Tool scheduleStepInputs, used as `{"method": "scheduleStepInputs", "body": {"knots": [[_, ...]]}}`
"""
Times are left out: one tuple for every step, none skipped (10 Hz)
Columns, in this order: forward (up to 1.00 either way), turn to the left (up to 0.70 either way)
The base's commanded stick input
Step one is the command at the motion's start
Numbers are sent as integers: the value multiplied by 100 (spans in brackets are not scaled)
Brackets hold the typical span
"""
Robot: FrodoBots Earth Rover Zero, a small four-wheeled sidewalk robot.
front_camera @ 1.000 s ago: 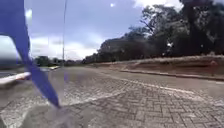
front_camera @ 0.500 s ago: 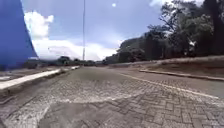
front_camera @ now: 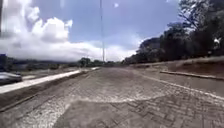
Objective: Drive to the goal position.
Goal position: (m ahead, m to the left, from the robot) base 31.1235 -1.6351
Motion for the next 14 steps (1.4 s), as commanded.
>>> {"method": "scheduleStepInputs", "body": {"knots": [[0, 45], [0, 45], [0, 45], [0, 18], [0, 0], [0, 0], [0, 0], [0, 0], [0, -28], [0, -45], [0, -13], [0, -37], [0, -26], [0, -4]]}}
